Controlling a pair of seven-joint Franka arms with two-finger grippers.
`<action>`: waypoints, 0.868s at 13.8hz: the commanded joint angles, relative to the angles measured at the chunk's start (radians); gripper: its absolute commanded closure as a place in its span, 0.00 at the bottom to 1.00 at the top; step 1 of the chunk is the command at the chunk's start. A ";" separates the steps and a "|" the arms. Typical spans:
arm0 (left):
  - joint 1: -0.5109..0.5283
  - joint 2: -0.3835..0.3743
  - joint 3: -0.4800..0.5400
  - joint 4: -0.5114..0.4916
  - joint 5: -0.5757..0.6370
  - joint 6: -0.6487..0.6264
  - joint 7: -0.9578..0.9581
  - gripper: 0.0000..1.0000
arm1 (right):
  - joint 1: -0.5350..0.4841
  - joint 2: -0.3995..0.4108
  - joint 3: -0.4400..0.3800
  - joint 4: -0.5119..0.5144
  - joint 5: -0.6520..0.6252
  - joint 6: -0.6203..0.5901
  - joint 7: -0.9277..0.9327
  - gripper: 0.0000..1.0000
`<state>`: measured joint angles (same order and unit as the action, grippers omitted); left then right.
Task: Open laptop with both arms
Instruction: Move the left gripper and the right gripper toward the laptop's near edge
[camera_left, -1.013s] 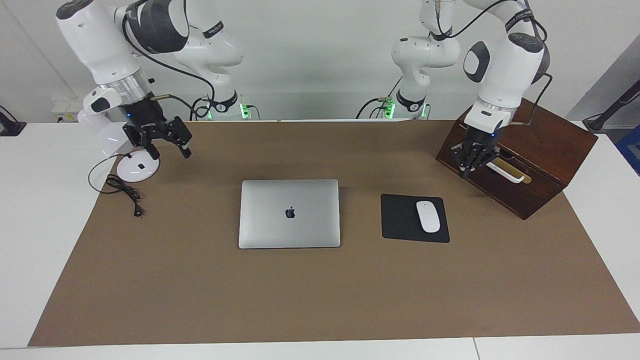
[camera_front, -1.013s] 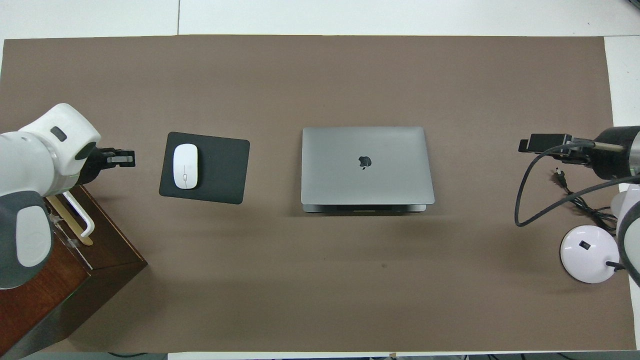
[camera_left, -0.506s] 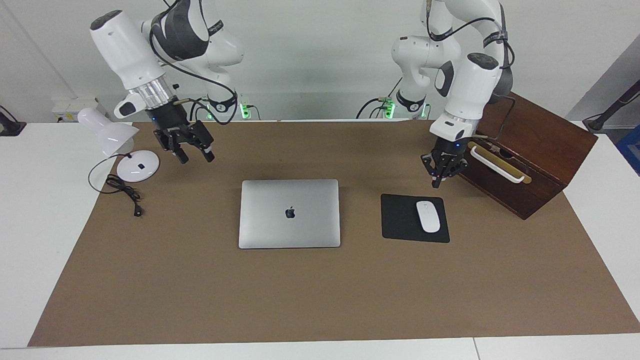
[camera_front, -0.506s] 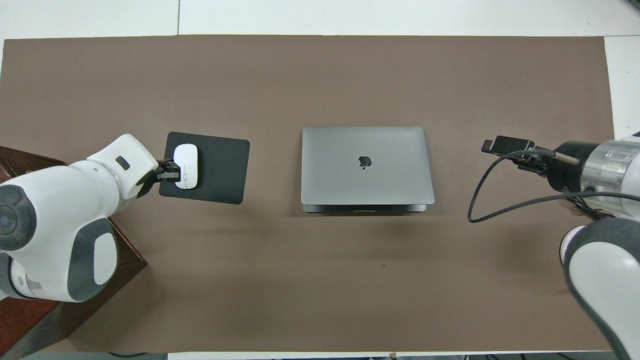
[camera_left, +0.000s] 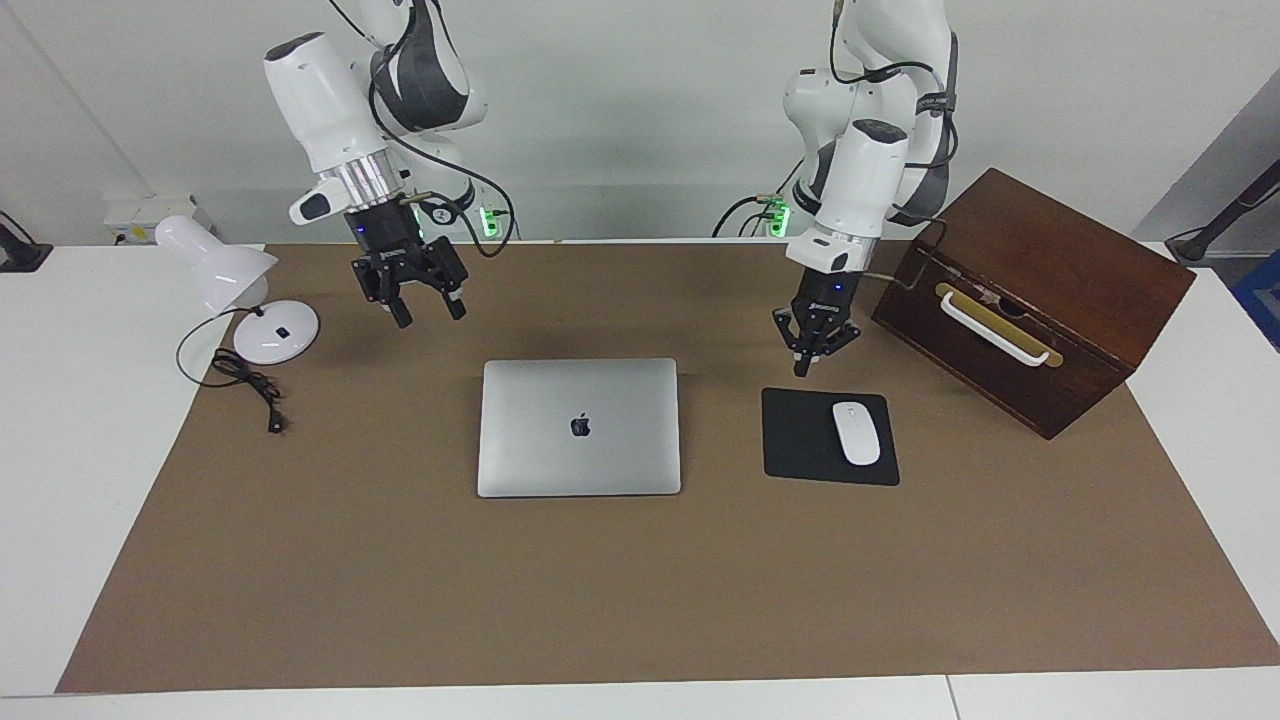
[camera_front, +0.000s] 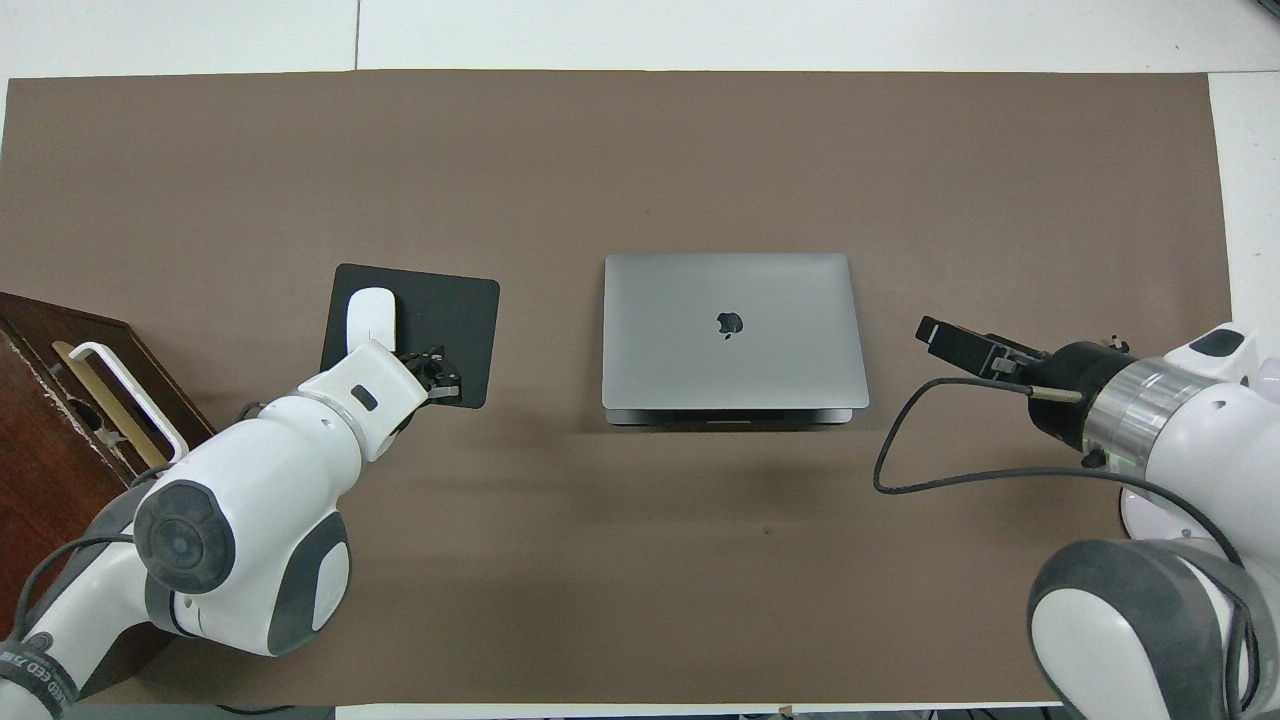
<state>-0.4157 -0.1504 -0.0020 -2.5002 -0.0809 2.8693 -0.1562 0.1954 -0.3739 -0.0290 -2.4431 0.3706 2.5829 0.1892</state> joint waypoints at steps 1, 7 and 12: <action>-0.067 -0.021 0.016 -0.081 -0.016 0.114 -0.028 1.00 | 0.044 -0.083 -0.002 -0.112 0.022 0.101 -0.039 0.00; -0.161 0.035 0.016 -0.173 -0.016 0.376 -0.039 1.00 | 0.215 -0.129 0.000 -0.211 0.245 0.299 -0.022 0.00; -0.235 0.041 0.017 -0.187 -0.016 0.426 -0.033 1.00 | 0.292 -0.123 0.064 -0.215 0.538 0.374 0.065 0.00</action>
<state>-0.6124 -0.1034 -0.0008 -2.6686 -0.0811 3.2612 -0.1934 0.4875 -0.4777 -0.0073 -2.6382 0.8181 2.9257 0.2165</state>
